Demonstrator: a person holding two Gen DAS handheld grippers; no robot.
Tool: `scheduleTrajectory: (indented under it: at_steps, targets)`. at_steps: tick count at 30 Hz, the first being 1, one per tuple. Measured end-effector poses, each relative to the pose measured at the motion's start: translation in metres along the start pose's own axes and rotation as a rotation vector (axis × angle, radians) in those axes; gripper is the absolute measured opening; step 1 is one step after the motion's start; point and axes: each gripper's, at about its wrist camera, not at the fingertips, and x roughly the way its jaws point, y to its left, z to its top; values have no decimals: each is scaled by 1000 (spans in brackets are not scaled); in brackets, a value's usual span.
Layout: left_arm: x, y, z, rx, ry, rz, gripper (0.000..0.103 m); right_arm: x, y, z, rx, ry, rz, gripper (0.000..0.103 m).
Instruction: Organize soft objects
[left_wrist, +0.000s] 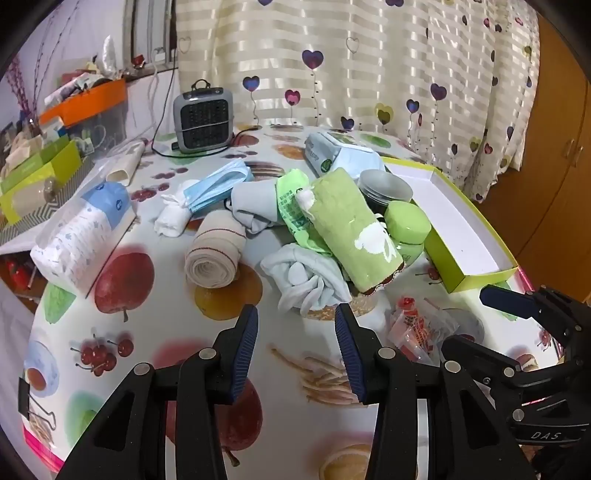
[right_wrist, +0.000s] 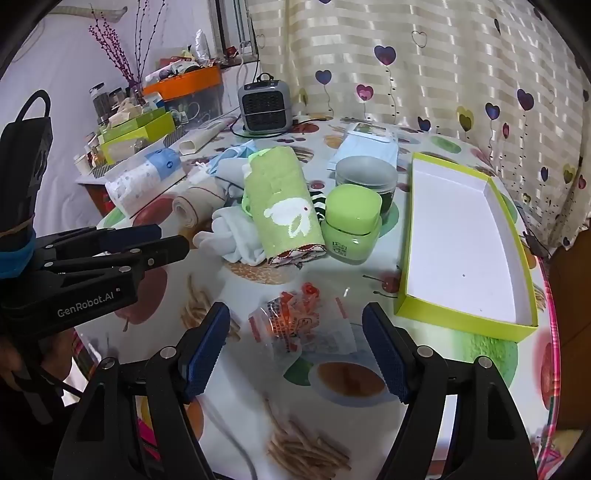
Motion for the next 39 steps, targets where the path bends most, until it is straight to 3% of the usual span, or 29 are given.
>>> scheduleTrajectory:
  at_steps: [9,39]
  targets:
    - [3,-3,-5,-9,5,-25,42,-1,0,0,0,0,0,75]
    - [-6,2,-10,-16,7,-8,42,5,3,-5,4,20,11,75]
